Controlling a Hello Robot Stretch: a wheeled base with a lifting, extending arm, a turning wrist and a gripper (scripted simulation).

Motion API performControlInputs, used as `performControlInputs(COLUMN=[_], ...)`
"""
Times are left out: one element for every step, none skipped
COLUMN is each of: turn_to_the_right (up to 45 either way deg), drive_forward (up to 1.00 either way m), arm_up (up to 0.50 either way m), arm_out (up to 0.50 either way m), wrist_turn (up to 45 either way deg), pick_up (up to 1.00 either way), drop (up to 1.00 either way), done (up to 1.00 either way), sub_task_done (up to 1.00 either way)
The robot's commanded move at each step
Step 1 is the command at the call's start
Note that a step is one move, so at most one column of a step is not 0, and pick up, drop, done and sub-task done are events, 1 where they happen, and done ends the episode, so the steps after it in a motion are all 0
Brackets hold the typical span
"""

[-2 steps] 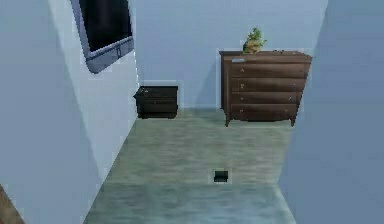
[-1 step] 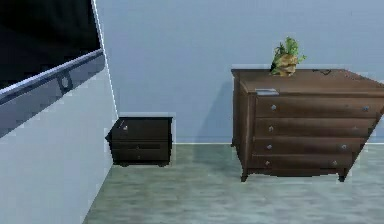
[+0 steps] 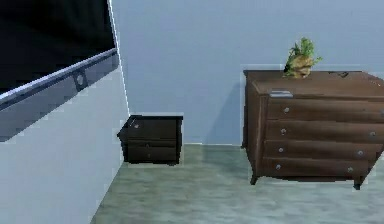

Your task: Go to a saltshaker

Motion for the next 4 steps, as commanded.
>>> performControlInputs(turn_to_the_right=[0.0, 18.0, 0.0, 45.0], drive_forward=[0.3, 0.0, 0.5, 0.0], arm_up=[0.0, 0.0, 0.0, 0.0], arm_out=[0.0, 0.0, 0.0, 0.0], wrist_turn=[0.0, 0.0, 0.0, 0.0], pick_up=[0.0, 0.0, 0.0, 0.0], drop=[0.0, 0.0, 0.0, 0.0], done=[0.0, 0.0, 0.0, 0.0], sub_task_done=[0.0, 0.0, 0.0, 0.0])
